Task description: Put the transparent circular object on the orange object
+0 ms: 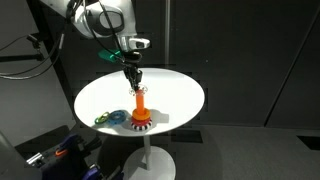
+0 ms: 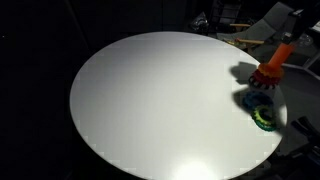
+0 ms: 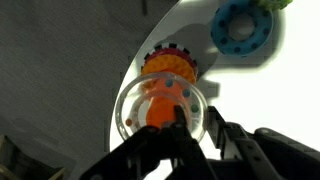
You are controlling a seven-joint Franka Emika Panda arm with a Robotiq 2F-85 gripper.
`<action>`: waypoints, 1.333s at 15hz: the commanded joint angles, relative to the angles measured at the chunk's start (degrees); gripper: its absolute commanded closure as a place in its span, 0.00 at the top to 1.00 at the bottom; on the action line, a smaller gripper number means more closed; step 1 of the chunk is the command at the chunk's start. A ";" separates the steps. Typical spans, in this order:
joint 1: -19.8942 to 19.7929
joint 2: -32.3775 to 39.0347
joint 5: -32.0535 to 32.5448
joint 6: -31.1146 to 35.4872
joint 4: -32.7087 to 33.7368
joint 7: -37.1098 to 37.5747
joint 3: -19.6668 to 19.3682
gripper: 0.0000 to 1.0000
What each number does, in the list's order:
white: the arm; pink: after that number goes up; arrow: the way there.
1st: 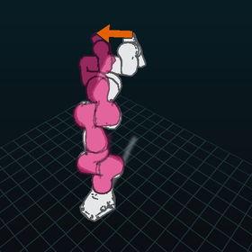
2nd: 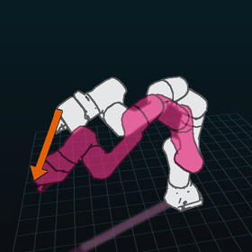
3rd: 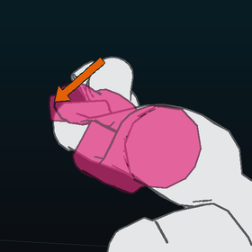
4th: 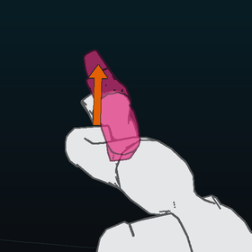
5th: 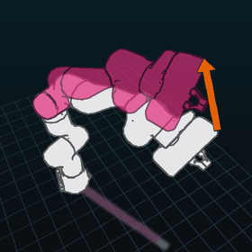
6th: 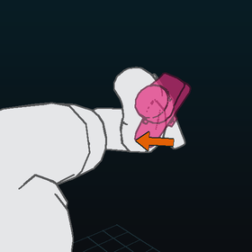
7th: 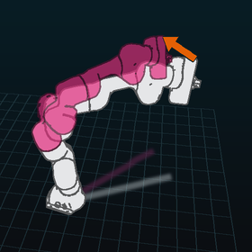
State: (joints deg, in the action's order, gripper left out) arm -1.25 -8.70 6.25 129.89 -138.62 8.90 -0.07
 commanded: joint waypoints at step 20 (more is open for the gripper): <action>-0.18 2.78 -2.60 -2.16 3.08 0.40 -0.16 1.00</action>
State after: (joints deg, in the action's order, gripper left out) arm -1.01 -6.58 2.91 129.60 -137.65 8.81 -0.10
